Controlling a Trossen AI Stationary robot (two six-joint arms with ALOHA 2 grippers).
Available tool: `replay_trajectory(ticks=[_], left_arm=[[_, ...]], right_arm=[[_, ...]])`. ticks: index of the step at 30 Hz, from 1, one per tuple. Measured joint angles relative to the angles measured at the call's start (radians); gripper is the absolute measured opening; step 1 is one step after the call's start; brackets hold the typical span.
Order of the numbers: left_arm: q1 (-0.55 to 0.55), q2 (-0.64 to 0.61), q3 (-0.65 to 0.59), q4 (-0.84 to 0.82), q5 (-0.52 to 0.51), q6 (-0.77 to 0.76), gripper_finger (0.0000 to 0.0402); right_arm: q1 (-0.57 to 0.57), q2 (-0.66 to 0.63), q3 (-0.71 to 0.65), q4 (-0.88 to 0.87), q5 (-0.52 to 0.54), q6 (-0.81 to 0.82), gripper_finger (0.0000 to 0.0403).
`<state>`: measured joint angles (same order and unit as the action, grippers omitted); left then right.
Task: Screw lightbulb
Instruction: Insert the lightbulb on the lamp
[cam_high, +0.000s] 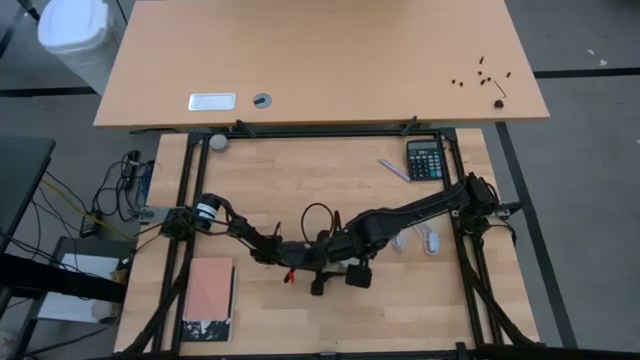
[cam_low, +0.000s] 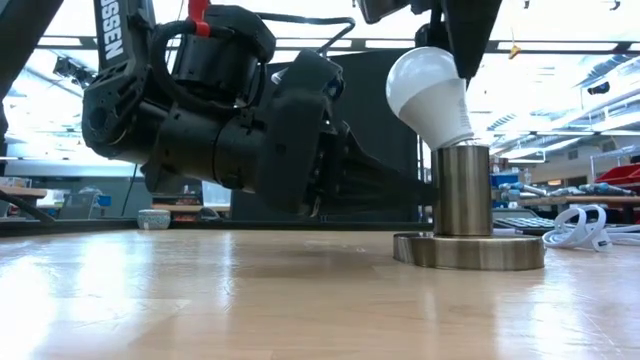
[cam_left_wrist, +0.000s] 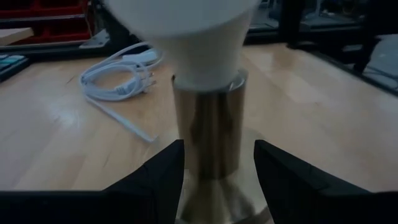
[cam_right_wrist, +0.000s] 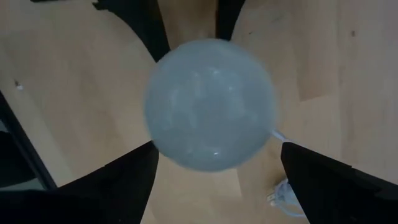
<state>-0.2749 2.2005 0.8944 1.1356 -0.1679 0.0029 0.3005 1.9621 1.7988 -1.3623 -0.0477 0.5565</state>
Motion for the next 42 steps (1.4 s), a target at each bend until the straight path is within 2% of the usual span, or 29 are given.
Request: replay_trajectory(ticks=[17, 23, 31, 42], left_arm=[[0.000, 0.000, 0.000, 0.000, -0.029, -0.037, 0.0199], [0.000, 0.000, 0.000, 0.006, -0.029, -0.040, 0.0212], [0.000, 0.000, 0.000, 0.001, -0.030, -0.040, 0.0220], [0.000, 0.000, 0.000, -0.002, -0.030, -0.037, 0.0220]], right_arm=[[0.008, 0.000, 0.000, 0.013, 0.021, 0.042, 0.0348], [0.010, 0.000, 0.000, 0.081, 0.022, 0.029, 0.0348], [0.005, 0.062, -0.002, 0.089, 0.025, -0.007, 0.0348], [-0.010, 0.081, -0.001, 0.122, 0.037, -0.015, 0.0348]])
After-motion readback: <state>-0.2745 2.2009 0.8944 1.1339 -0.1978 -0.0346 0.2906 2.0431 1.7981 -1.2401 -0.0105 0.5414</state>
